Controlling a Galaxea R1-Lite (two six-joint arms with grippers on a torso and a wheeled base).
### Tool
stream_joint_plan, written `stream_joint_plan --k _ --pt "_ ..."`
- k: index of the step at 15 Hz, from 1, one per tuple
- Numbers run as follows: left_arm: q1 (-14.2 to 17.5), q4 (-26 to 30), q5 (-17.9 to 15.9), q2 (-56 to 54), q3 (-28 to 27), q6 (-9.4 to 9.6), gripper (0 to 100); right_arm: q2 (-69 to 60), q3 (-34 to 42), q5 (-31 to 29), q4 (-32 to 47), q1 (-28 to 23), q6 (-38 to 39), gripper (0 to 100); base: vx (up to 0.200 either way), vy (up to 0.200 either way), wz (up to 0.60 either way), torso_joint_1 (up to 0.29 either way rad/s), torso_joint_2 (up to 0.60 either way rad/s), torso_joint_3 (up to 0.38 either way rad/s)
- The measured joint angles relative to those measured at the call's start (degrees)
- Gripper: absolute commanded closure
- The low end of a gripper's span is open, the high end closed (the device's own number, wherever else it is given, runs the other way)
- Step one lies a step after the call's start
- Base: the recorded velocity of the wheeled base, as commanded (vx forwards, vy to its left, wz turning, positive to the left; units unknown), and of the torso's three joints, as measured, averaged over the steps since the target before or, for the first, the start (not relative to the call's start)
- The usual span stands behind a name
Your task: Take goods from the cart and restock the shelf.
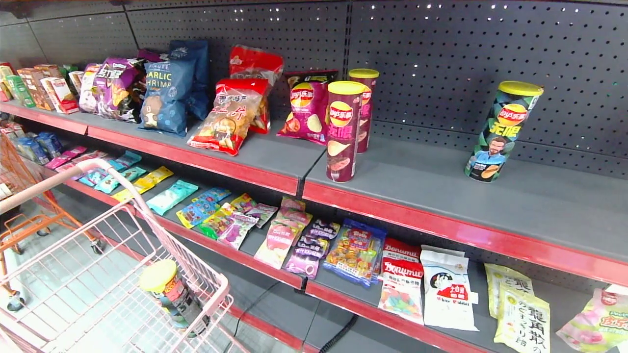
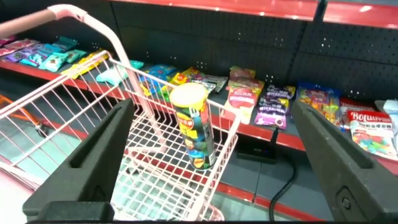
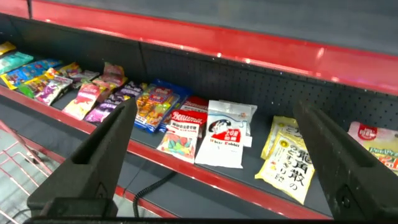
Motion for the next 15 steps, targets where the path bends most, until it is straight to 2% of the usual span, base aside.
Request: stream_joint_plan --k 8,13,15 --pt "0.0 0.0 0.0 0.0 0.0 -0.02 0 0.0 0.0 0.0 0.0 0.0 0.0 0 0.0 0.0 0.0 -0.171 0.46 0.284" --pt "0.0 -0.1 0.2 0.0 0.0 0.09 0 0.0 0.0 0.0 0.0 0.1 0.0 0 0.0 0.0 0.6 -0.023 0.06 0.04" --pt "0.0 -0.2 0.9 0.0 0.0 0.24 0 0.0 0.0 0.0 0.0 0.0 0.0 0 0.0 0.0 0.0 0.0 0.0 0.0"
